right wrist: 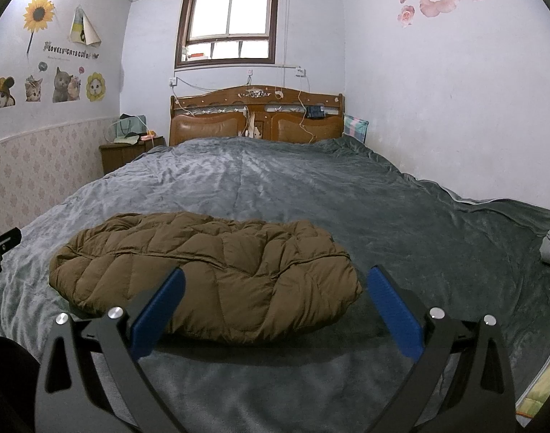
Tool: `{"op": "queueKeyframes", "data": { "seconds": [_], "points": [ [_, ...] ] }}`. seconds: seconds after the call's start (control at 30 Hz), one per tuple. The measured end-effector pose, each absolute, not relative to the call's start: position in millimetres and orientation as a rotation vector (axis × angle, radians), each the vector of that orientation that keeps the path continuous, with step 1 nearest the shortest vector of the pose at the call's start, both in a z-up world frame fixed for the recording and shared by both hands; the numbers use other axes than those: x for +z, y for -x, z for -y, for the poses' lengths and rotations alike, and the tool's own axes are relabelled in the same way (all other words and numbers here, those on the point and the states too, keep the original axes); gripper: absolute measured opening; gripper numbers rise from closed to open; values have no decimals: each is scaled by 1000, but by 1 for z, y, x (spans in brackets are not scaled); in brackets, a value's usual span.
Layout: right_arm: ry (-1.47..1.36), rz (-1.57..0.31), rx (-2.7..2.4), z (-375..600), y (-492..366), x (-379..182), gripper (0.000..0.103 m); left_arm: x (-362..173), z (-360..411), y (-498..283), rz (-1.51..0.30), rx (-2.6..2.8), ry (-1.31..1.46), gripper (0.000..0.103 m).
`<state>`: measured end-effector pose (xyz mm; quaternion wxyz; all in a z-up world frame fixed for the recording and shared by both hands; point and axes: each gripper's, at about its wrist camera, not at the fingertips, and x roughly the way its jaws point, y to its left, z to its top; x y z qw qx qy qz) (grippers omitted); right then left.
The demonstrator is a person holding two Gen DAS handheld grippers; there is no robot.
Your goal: Fold large clothes
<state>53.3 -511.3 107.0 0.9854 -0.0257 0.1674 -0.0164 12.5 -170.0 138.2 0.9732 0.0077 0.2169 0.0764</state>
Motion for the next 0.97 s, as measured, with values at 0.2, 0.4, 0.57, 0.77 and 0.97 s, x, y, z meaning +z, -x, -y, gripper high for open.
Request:
{"op": "queueKeyframes", "data": {
  "seconds": [0.2, 0.4, 0.57, 0.77, 0.97],
  "points": [
    [52, -337, -33, 511, -53, 107, 101, 138, 171, -12, -438, 154, -15, 100],
    [52, -336, -33, 511, -53, 107, 101, 138, 170, -12, -438, 154, -15, 100],
    [52, -336, -33, 512, -53, 107, 101, 139, 171, -13, -443, 151, -14, 100],
    [53, -336, -33, 511, -53, 107, 101, 140, 169, -11, -437, 156, -4, 100],
    [52, -336, -33, 511, -53, 107, 101, 139, 169, -11, -435, 156, -1, 100]
  ]
}}
